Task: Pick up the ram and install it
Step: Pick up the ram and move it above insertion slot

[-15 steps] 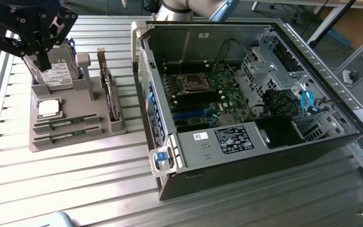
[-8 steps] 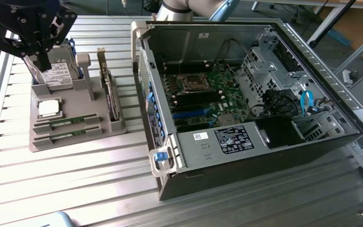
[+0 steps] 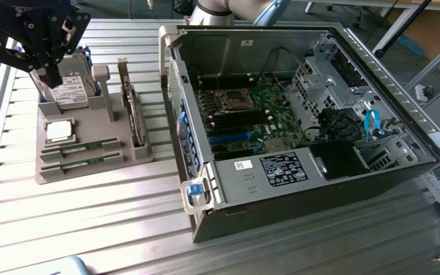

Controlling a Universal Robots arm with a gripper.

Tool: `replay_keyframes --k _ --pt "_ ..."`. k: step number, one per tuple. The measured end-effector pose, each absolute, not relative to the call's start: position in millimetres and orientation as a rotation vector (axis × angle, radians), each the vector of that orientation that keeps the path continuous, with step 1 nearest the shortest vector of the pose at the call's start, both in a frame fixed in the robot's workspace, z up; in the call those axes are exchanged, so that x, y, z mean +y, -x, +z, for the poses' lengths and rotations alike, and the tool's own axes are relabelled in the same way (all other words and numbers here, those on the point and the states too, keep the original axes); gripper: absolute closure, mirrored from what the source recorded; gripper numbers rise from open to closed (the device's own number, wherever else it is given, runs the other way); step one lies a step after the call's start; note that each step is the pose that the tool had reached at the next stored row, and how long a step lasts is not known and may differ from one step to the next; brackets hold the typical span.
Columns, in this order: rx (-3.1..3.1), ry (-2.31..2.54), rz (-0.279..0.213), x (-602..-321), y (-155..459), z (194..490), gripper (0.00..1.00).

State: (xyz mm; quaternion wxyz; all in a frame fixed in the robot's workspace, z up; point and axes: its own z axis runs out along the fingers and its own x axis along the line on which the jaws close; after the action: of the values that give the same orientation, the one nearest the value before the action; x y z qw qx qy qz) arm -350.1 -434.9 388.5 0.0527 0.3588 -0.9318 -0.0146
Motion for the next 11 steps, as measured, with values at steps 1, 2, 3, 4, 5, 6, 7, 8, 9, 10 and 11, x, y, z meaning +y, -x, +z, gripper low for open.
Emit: replay_keyframes --k 1,2,3,4,5,6,7,8,9,10,11 --pt "-2.824 -1.114 -0.043 -434.9 350.1 388.5 0.89" --pt "-2.815 -1.136 -0.042 -434.9 350.1 388.5 0.89" --pt "-2.805 -1.160 -0.041 -434.9 350.2 388.4 0.89" --pt "-2.793 -1.187 -0.039 -434.9 350.2 388.4 0.89" --pt "-2.784 -1.207 -0.038 -434.9 350.1 388.3 0.89" --pt "-2.774 -1.230 -0.036 -434.9 350.1 388.3 0.89" --pt "-2.763 -1.254 -0.035 -434.8 350.1 388.3 0.89" --pt "-2.753 -1.276 -0.034 -434.9 350.1 388.2 0.89" --pt "-2.743 -1.296 -0.032 -434.9 350.2 388.2 0.89" --pt "-2.733 -1.317 -0.031 -434.9 350.1 388.2 0.89" --pt "-2.723 -1.338 -0.030 -434.9 350.1 388.1 0.89"
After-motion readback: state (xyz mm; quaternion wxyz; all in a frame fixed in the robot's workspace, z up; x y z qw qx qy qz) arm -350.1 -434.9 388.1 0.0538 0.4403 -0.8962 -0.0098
